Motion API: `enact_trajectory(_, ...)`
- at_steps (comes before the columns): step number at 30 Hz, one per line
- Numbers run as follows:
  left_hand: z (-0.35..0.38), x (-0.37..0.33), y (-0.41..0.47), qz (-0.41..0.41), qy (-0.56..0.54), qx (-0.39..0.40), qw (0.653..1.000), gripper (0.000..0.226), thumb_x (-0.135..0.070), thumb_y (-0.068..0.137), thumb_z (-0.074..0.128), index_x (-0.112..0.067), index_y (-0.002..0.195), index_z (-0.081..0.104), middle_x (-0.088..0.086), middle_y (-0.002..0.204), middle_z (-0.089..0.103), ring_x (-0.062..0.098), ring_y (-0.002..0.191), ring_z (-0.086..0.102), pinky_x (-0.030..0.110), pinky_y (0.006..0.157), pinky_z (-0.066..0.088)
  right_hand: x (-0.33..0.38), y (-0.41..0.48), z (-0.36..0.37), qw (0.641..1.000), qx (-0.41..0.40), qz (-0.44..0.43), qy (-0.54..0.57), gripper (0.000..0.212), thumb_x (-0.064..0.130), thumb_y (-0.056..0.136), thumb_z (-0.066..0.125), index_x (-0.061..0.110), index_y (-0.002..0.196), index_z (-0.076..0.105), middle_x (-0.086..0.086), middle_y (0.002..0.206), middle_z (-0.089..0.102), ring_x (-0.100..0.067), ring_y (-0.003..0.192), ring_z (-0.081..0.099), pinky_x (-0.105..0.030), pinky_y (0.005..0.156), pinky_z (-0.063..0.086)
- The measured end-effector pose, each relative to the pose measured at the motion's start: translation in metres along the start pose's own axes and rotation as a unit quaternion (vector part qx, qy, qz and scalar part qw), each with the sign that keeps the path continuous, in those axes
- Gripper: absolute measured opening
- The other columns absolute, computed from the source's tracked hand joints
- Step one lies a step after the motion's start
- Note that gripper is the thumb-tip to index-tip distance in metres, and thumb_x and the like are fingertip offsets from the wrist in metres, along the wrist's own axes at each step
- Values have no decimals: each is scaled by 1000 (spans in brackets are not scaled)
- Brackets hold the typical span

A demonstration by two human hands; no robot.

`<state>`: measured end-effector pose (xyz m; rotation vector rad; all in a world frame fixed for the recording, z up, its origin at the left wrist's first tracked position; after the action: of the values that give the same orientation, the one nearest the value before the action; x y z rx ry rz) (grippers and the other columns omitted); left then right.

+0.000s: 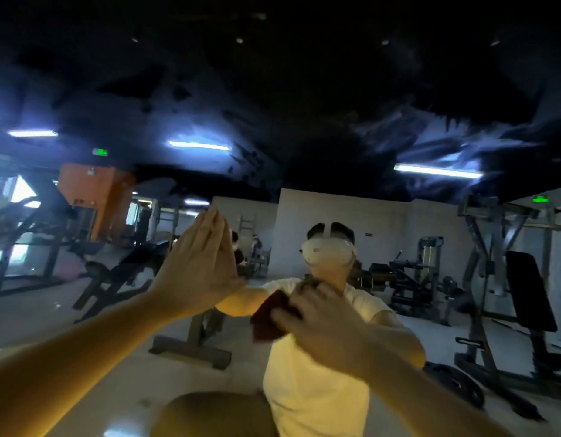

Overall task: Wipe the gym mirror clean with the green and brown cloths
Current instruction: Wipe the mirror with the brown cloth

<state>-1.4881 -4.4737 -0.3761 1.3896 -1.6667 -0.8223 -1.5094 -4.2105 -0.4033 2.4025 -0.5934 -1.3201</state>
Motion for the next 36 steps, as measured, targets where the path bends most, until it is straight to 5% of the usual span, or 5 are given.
enact_trajectory(8,0,2,-4,-19,-29,12,999,131,-89,73,31,5,161,8,23,170,5,35,159,2,53,129,13,-91,41,-50,844,-298,446,-7,49,28,97,47,16,145,50,-22,125,50,-39,111,51,-49,93,44)
enact_trajectory(22,53,60,-126,-86,-74,-53,992,99,-61,89,46,0,161,20,21,169,17,38,156,19,56,123,26,148,19,82,999,-3,-51,10,49,40,88,70,23,132,59,-5,113,62,-21,103,55,-39,89,49)
enact_trajectory(26,62,57,-127,-95,-103,-50,989,112,-74,84,48,-3,164,12,18,172,8,31,159,7,47,124,15,48,18,26,975,-115,180,60,25,45,105,47,33,87,60,7,77,58,-9,71,53,-34,68,44)
enact_trajectory(29,65,60,-128,-88,-90,-57,990,111,-75,86,49,-5,163,11,17,172,8,29,159,5,44,124,13,-4,15,3,877,-256,407,21,35,30,106,44,16,136,55,-19,107,57,-30,94,53,-43,79,44)
enact_trajectory(36,66,76,-138,-77,-125,-68,987,86,-52,97,45,-6,164,17,13,172,11,26,160,6,46,128,14,103,85,54,883,-211,418,23,54,30,98,50,10,148,44,-24,127,51,-39,114,49,-50,93,43)
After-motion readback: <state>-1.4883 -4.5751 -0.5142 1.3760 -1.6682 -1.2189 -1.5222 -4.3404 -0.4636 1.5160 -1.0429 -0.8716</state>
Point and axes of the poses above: each hand's wrist, its own y-axis towards the middle knuckle, its own z-axis out of the palm, x = y × z, the point moved 2 cm from there along y, towards the middle knuckle
